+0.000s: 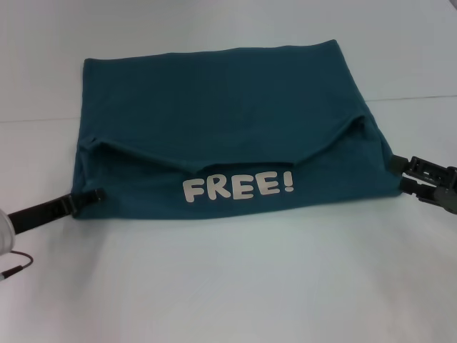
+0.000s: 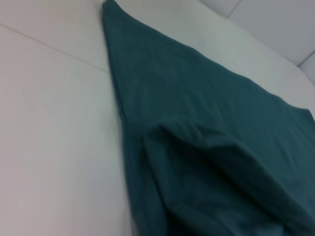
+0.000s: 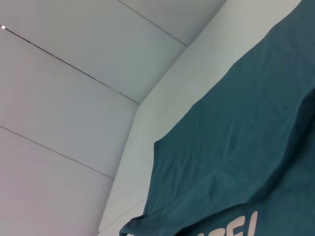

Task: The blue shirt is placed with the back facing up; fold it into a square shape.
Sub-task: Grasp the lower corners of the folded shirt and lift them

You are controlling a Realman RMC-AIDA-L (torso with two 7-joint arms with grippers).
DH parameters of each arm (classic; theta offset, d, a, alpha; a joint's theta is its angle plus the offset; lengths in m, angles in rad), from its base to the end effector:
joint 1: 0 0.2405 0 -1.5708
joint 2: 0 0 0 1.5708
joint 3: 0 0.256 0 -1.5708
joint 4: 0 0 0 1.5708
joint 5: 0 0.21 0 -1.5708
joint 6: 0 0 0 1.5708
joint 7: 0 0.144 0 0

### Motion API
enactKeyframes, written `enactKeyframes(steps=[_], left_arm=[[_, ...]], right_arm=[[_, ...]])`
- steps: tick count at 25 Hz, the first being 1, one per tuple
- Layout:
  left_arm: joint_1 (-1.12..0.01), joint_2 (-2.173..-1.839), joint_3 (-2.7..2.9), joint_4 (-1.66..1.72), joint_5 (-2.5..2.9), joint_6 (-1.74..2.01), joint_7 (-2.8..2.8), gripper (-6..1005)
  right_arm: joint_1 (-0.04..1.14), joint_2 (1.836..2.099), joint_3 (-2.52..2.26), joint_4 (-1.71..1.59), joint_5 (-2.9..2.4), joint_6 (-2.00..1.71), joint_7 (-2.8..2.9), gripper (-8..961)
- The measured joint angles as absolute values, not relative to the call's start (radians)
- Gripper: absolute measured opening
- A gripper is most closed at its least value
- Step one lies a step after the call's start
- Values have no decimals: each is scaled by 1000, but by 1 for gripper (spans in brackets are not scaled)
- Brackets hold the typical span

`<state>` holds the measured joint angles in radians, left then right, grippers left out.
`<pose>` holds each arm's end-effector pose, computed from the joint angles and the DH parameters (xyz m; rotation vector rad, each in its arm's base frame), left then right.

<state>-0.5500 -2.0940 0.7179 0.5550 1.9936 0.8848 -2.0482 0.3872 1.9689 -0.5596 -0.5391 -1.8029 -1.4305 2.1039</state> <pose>-0.3247 0.3813 -0.0071 -1.9024 -1.5367 -0.5788 0.3400 0.3172 0.0606 -1.9206 1.7391 1.0705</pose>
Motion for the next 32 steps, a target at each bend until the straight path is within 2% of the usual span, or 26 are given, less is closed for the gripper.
enactKeyframes(steps=[11, 21, 27, 32], left_arm=[[-555, -2111, 741, 558, 1988, 902, -2060, 735], [-552, -2103, 747, 561, 2009, 899, -2129, 592], [-554, -2103, 746, 570, 2010, 915, -2129, 390], [-548, -2090, 738, 595, 2009, 995, -2155, 165]], right_arm=[[383, 1967, -551, -529, -1802, -1421, 2100, 916], [382, 1967, -544, -529, -1799, -1426, 2103, 912], [386, 1958, -552, -529, -1805, -1430, 2108, 909], [410, 1937, -558, -533, -1888, -1435, 2143, 907]])
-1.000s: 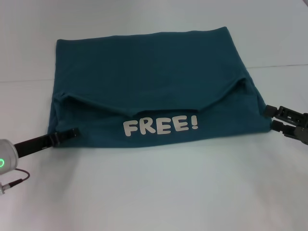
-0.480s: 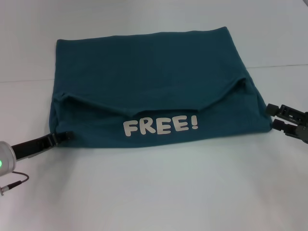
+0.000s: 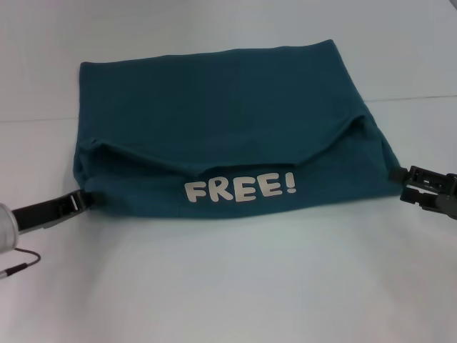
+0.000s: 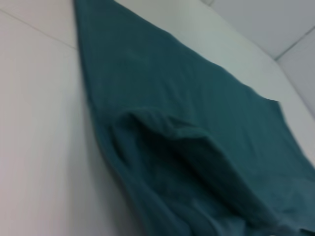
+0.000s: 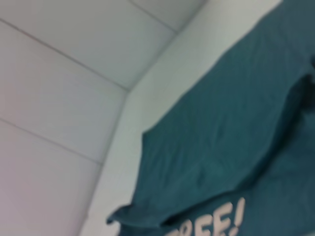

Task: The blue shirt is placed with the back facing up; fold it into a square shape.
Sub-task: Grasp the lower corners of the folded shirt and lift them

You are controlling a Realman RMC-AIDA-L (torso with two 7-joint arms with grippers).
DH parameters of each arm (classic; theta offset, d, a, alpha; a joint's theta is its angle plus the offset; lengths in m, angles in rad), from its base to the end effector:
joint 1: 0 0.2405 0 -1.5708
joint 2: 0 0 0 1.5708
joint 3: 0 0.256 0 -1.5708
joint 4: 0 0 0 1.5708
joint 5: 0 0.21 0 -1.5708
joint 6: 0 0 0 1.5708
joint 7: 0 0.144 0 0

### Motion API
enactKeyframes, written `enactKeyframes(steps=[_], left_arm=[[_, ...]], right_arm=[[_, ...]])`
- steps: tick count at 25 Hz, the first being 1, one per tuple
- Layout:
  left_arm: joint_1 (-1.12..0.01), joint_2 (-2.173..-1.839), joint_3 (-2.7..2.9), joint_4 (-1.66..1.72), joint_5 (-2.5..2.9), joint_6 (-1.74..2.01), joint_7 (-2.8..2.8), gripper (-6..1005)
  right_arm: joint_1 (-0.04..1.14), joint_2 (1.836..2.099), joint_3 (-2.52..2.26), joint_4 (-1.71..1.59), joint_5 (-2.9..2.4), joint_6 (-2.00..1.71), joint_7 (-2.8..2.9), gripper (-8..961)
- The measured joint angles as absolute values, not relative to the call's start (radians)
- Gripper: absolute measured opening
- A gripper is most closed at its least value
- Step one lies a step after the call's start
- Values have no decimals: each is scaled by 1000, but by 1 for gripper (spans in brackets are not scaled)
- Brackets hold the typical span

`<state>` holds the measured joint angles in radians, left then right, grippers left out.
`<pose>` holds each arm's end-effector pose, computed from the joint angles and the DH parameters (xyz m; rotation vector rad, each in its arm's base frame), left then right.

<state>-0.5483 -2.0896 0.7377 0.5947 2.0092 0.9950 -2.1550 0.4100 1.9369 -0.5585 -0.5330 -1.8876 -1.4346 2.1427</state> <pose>-0.3103 0.3782 -0.0065 -1.9582 -1.6244 -0.6303 0.3437 0.3200 0.0650 -1.9584 1.7794 0.9628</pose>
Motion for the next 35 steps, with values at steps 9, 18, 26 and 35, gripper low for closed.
enactKeyframes(steps=[9, 18, 26, 35], left_arm=[[-551, -2041, 736, 653, 2017, 1098, -2276, 34], [-569, -2039, 741, 643, 2020, 1084, -2297, 36], [-565, -2039, 737, 643, 2020, 1078, -2300, 34], [-563, -2041, 739, 643, 2020, 1069, -2301, 34]], right_arm=[[540, 1851, -557, -678, -2191, -1424, 2348, 903], [708, 1883, -584, -709, -2501, -1311, 2399, 899], [745, 1913, -677, -620, -2531, -1175, 2409, 896], [745, 1951, -709, -595, -2532, -1077, 2406, 892]])
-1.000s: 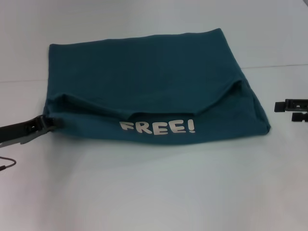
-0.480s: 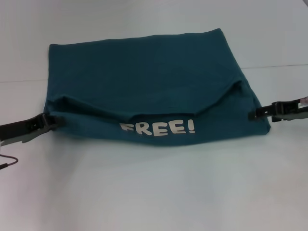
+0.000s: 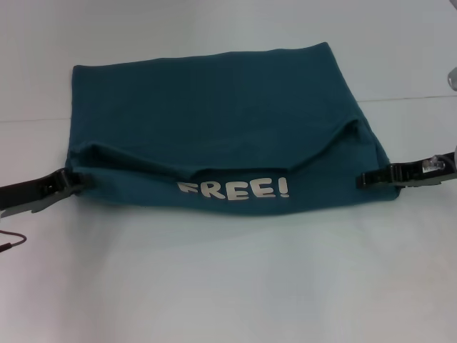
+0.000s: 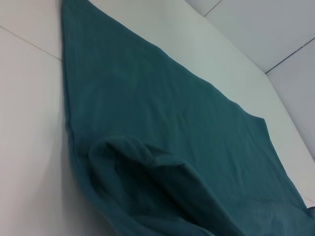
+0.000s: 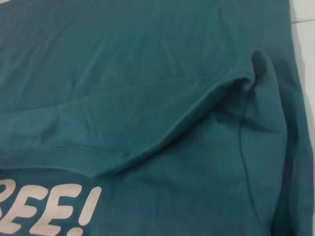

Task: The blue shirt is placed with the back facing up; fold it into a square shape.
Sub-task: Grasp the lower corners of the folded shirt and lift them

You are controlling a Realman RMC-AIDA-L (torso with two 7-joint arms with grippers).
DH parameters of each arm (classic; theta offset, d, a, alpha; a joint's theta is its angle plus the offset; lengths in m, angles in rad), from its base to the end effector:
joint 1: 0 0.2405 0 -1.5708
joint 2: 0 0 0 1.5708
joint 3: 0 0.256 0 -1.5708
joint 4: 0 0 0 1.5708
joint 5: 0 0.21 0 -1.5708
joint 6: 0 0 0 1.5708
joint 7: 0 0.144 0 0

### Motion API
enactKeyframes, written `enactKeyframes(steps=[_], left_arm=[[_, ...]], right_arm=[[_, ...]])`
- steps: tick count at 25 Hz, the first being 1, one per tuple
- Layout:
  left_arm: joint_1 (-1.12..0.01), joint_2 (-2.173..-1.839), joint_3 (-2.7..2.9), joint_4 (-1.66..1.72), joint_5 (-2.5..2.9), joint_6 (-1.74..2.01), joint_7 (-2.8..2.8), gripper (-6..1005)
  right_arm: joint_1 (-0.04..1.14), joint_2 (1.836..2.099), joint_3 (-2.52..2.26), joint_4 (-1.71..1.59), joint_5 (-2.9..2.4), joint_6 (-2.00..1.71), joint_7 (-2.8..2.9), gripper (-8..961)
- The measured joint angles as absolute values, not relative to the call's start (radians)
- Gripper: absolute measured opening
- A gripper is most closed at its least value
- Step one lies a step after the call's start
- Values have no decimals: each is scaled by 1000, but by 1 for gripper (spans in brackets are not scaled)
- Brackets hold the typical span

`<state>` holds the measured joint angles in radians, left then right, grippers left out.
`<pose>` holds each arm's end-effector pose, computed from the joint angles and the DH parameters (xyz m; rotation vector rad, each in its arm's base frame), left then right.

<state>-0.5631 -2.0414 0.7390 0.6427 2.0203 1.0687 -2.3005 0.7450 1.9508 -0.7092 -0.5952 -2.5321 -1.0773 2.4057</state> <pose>-0.3026 0.3888 0.0213 -1.9328 -1.6933 -0.6756 0.3052 0.4183 0.0438 -2.0570 1.5258 0.0912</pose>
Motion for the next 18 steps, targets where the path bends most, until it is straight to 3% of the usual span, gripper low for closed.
enactKeyframes(steps=[7, 13, 18], left_arm=[[-564, -2042, 738, 643, 2020, 1069, -2300, 34], [-568, -2042, 738, 643, 2020, 1069, -2301, 34], [-569, -2043, 739, 643, 2020, 1066, -2301, 34]], right_arm=[[745, 1955, -711, -589, -2528, -1075, 2412, 889], [744, 1949, -713, -590, -2523, -1082, 2413, 699], [743, 1946, -707, -593, -2523, -1086, 2413, 457]])
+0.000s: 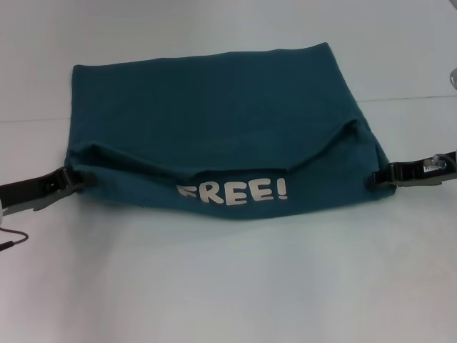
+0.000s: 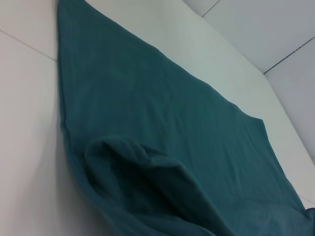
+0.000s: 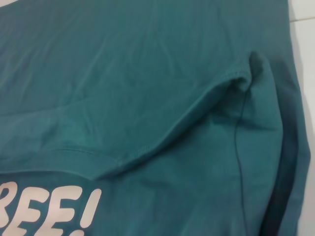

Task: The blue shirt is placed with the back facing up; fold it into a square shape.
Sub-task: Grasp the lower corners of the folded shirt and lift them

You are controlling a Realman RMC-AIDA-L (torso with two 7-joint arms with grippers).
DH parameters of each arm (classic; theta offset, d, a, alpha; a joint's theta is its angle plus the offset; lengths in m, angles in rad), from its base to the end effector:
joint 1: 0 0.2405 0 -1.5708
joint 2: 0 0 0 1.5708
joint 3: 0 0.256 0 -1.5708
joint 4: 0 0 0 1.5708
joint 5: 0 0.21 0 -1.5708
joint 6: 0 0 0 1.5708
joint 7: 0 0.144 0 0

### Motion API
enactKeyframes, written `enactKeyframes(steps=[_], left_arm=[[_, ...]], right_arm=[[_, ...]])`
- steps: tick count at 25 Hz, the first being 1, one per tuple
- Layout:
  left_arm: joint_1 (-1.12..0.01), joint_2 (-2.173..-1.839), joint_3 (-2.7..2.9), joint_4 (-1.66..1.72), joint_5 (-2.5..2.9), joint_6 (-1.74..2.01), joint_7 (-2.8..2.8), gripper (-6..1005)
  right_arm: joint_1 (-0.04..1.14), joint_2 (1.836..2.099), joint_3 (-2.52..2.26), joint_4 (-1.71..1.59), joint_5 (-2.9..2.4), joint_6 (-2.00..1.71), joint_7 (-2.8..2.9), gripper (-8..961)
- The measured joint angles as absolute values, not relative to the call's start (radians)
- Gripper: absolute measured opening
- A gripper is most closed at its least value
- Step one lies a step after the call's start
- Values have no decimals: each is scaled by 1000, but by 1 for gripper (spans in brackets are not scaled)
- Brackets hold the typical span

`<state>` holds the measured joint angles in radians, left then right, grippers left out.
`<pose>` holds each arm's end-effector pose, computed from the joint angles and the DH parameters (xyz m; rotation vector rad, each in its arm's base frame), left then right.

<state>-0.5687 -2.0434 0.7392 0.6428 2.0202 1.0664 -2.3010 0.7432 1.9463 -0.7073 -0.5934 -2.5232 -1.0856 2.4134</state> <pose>-0.3002 0.3904 0.0205 -1.9366 -1.6898 -0.6785 0.3054 0.4177 0.0452 -2.0517 1.5433 0.1033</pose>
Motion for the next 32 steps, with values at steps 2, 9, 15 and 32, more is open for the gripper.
enactKeyframes(steps=[2, 9, 15, 32], left_arm=[[-569, -2043, 740, 643, 2020, 1066, -2301, 34], [-569, -2040, 744, 643, 2020, 1068, -2301, 34], [-570, -2035, 738, 670, 2093, 1151, -2334, 34], [-482, -2016, 667, 862, 2399, 1681, -2448, 34]], right_arm=[[743, 1945, -705, -594, -2523, -1086, 2413, 407], [738, 1941, -701, -595, -2523, -1094, 2413, 233], [731, 1939, -695, -639, -2526, -1215, 2420, 72], [574, 1932, -688, -882, -2533, -1800, 2488, 52]])
